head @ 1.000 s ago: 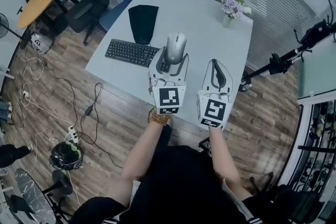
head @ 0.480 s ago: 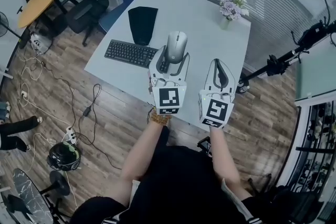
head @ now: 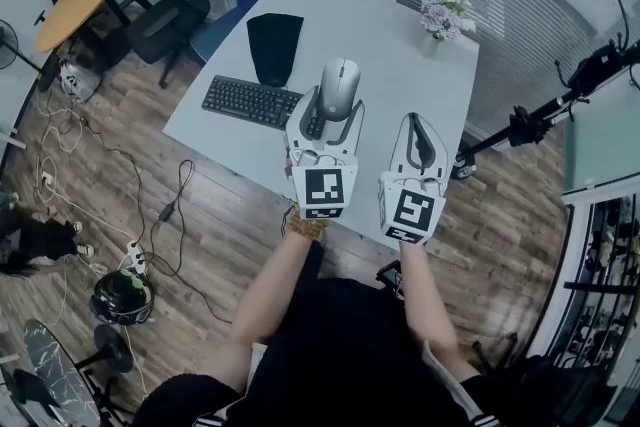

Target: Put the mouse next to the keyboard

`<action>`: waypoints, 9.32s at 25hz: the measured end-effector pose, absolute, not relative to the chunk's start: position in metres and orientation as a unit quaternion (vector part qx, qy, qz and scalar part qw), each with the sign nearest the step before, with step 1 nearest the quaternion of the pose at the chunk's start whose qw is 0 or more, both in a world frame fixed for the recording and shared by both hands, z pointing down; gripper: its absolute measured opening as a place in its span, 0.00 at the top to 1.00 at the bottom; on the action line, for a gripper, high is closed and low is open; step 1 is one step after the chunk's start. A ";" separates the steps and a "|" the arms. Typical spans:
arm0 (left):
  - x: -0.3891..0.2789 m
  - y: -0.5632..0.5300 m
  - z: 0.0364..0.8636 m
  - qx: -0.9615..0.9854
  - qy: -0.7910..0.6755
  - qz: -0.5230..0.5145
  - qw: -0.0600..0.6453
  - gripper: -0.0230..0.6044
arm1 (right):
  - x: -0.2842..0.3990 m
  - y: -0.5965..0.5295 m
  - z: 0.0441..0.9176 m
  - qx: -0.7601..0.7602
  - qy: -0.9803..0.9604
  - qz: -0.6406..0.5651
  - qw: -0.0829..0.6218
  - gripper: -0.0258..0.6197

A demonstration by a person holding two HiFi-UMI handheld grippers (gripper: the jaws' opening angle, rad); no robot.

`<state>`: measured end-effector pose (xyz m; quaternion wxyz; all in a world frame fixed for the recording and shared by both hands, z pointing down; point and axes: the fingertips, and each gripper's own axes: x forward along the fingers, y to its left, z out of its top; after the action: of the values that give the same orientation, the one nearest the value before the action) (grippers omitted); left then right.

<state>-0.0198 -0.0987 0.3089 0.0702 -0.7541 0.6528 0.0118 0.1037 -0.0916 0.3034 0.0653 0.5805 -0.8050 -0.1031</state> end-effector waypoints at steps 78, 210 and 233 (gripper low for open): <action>-0.027 -0.208 0.561 -0.799 0.585 -0.113 -0.085 0.49 | 0.132 -0.199 0.402 0.628 -0.760 -0.056 0.161 0.96; 0.005 -0.120 0.271 -0.831 0.545 0.042 0.104 0.92 | 0.114 -0.111 0.277 0.597 -0.786 -0.136 0.091 0.96; 0.020 -0.120 0.282 -0.840 0.533 0.020 0.098 0.94 | 0.128 -0.113 0.291 0.594 -0.787 -0.125 0.112 0.96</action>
<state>0.0195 -0.1198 0.2819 0.0982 -0.8400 0.5333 0.0195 0.1282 -0.1125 0.2912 0.1122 0.5944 -0.7865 -0.1246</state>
